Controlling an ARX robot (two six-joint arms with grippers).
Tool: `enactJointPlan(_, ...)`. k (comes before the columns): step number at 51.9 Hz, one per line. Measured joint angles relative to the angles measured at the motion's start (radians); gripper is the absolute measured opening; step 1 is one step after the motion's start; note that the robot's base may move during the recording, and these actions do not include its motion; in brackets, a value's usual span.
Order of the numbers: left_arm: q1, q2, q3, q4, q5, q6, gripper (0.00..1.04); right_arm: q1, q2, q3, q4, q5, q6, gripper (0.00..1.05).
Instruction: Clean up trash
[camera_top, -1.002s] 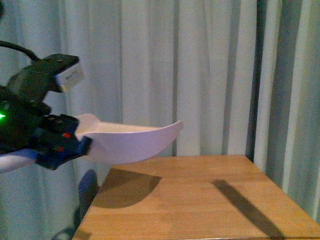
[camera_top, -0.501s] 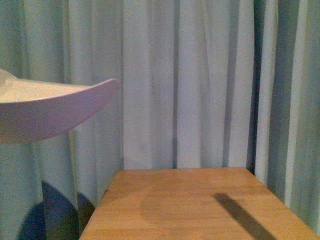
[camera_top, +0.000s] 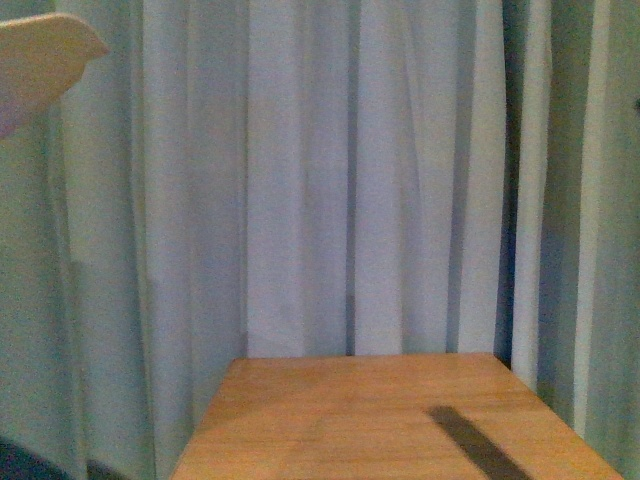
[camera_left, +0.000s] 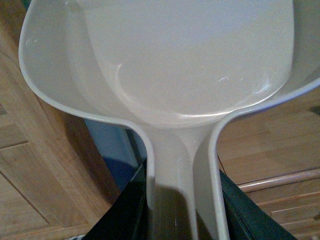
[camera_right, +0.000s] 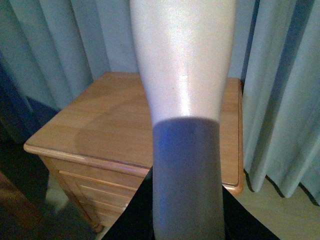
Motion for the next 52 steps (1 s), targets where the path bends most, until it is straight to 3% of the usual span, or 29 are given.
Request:
enactJointPlan(14,-0.108,-0.042,-0.029,0.016,-0.046,-0.022,0.28,0.000,0.000,0.000,0.000,0.000,0.000,0.18)
enactJointPlan(52,-0.114,-0.047,-0.031,0.021,-0.054,-0.034,0.28,0.000,0.000,0.000,0.000,0.000,0.000,0.18)
